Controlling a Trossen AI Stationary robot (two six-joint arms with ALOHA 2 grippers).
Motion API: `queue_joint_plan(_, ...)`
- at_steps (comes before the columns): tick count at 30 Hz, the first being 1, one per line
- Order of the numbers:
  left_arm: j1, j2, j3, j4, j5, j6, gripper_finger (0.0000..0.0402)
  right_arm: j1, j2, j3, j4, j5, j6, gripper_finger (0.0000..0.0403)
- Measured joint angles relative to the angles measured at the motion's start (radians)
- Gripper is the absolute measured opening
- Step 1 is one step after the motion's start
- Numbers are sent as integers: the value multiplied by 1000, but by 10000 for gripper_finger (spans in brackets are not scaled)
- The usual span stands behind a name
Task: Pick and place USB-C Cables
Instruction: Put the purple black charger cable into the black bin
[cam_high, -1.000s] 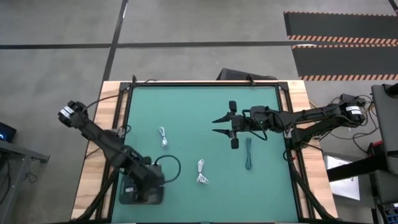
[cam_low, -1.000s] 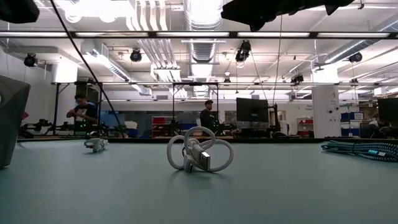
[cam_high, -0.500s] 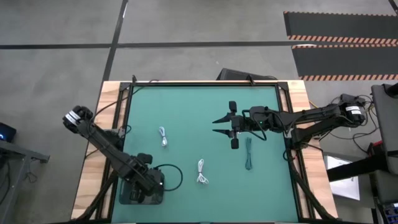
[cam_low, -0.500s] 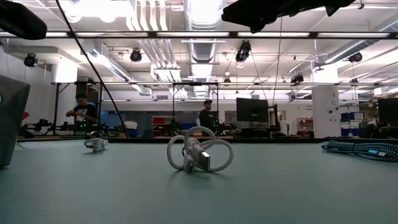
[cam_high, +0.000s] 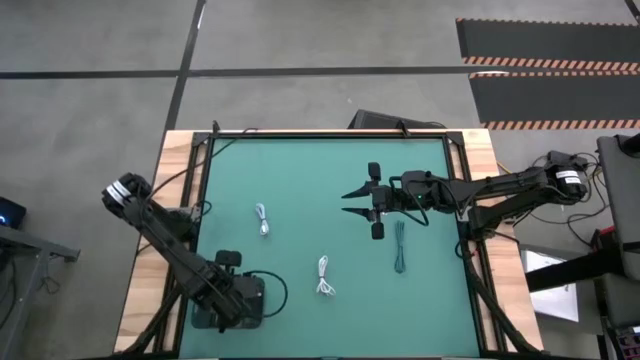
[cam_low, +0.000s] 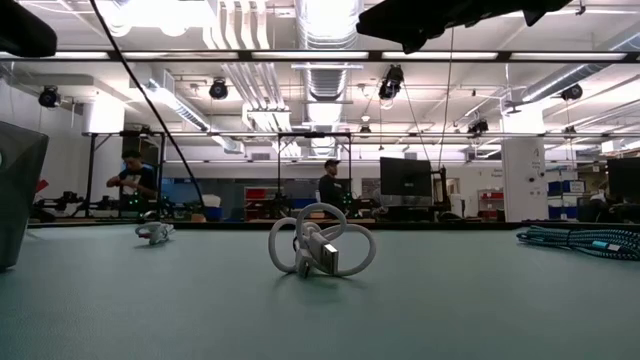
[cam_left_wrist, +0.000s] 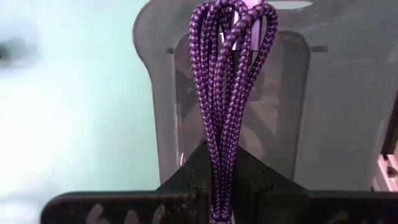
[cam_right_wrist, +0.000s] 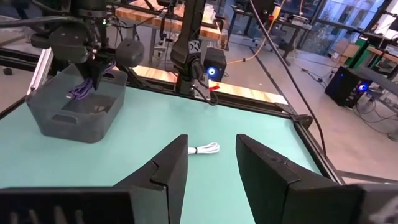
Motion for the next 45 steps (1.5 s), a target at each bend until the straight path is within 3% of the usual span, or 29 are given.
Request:
queue_joint_plan(15,-26,59,-3,9,-1,0,10,0,0,0,-13,0,0,128)
queue_joint_plan(45,-43,62,-44,103,-1,-55,13,0,0,0,-15,-1,2,128)
